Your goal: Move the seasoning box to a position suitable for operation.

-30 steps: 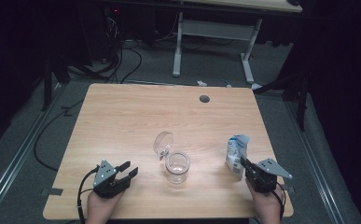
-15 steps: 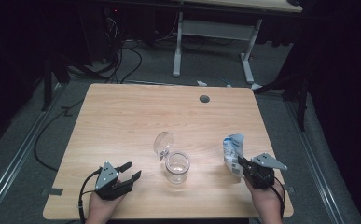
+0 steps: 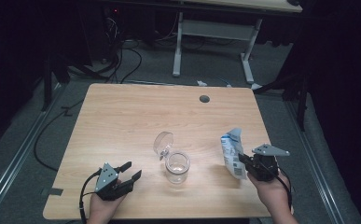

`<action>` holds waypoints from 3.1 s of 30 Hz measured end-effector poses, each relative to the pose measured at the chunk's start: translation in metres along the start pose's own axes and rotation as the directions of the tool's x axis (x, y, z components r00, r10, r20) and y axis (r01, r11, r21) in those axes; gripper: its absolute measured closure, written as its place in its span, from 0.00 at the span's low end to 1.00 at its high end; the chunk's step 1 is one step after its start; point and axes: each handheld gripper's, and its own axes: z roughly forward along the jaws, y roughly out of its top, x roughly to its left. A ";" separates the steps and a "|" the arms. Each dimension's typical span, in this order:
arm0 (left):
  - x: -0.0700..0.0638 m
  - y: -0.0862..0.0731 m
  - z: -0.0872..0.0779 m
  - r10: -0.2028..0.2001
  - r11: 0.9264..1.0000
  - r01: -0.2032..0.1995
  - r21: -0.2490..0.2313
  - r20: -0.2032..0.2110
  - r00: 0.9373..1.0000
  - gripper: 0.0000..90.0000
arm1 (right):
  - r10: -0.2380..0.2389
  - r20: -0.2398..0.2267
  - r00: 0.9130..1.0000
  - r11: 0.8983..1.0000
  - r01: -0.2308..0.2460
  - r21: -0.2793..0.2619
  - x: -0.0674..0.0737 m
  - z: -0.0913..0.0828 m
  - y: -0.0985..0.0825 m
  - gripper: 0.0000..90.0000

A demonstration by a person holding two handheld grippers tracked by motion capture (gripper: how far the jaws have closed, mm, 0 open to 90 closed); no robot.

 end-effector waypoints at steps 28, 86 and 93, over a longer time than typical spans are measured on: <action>0.001 -0.001 -0.004 -0.014 1.000 0.014 -0.022 0.000 1.000 0.50 | -0.062 -0.088 0.994 0.948 0.086 0.307 0.014 -0.003 0.051 0.99; -0.026 0.002 0.002 0.072 0.997 -0.072 -0.014 0.071 0.995 0.51 | -0.126 -0.141 0.982 0.805 0.185 0.564 0.029 -0.009 0.085 1.00; -0.059 0.006 0.009 0.139 0.990 -0.137 -0.027 0.143 0.980 0.49 | -0.144 -0.155 0.977 0.807 0.207 0.553 0.041 -0.013 0.088 1.00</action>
